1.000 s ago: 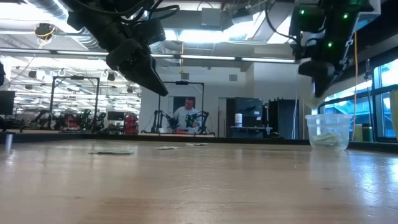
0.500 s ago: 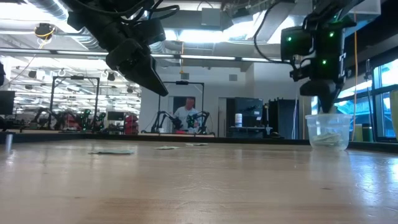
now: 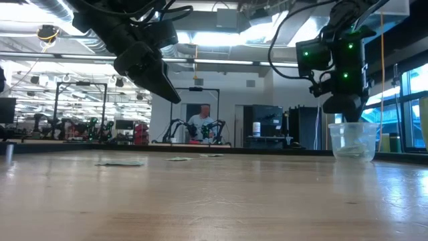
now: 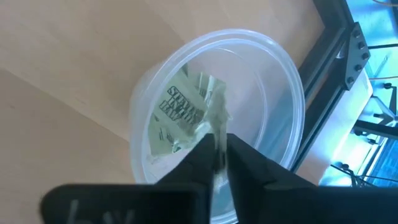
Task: Pick and place items into bin
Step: Put the white stevia packet into the top white bin
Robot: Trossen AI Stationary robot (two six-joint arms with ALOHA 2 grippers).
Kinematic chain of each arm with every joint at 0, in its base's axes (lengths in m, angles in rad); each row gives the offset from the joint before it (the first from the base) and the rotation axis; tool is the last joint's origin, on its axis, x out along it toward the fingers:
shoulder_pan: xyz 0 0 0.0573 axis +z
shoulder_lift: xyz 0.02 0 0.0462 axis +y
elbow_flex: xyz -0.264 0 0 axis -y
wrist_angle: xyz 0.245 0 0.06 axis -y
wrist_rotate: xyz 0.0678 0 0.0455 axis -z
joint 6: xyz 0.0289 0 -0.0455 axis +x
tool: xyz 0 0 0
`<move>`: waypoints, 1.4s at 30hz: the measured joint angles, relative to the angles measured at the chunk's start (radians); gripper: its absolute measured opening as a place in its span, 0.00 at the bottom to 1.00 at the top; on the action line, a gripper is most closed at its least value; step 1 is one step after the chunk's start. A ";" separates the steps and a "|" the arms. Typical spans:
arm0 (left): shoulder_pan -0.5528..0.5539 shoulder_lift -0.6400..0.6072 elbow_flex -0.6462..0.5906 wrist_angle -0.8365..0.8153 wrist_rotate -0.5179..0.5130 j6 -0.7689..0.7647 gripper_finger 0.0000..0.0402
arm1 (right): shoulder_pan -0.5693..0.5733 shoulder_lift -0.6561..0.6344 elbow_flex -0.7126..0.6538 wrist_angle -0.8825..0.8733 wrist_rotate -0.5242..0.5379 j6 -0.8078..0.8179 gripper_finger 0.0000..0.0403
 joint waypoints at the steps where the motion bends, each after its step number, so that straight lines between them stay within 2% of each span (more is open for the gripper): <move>1: 0.000 0.000 0.000 0.000 0.000 0.000 0.26 | 0.000 0.000 0.000 0.000 0.000 0.000 0.13; 5: 0.000 0.000 0.000 0.000 0.010 0.000 0.27 | 0.000 0.000 0.000 0.000 0.005 0.000 0.25; 8: 0.000 0.000 0.000 0.000 0.071 0.000 0.27 | 0.000 -0.017 0.000 -0.002 0.028 0.003 0.32; 12: -0.007 0.000 0.000 0.000 0.157 0.000 0.27 | 0.004 -0.052 0.025 -0.020 0.029 0.032 0.36; 19: -0.088 0.000 0.000 -0.042 0.230 0.001 0.24 | 0.056 -0.118 0.078 0.018 0.028 0.051 0.37; 22: -0.134 0.000 0.000 -0.075 0.213 -0.034 0.22 | 0.087 -0.126 0.083 0.081 0.026 0.049 0.37; 25: -0.161 0.000 0.000 -0.133 0.197 -0.131 0.22 | 0.120 -0.126 0.083 0.140 0.008 0.042 0.37; 33: -0.208 0.009 0.000 -0.287 0.157 -0.317 0.24 | 0.195 -0.126 0.083 0.283 -0.028 -0.030 0.37; 37: -0.224 0.052 0.000 -0.295 0.121 -0.331 0.26 | 0.212 -0.126 0.083 0.322 -0.028 -0.053 0.37; 42: -0.215 0.133 0.000 -0.304 0.133 -0.341 0.29 | 0.225 -0.126 0.083 0.338 -0.028 -0.058 0.37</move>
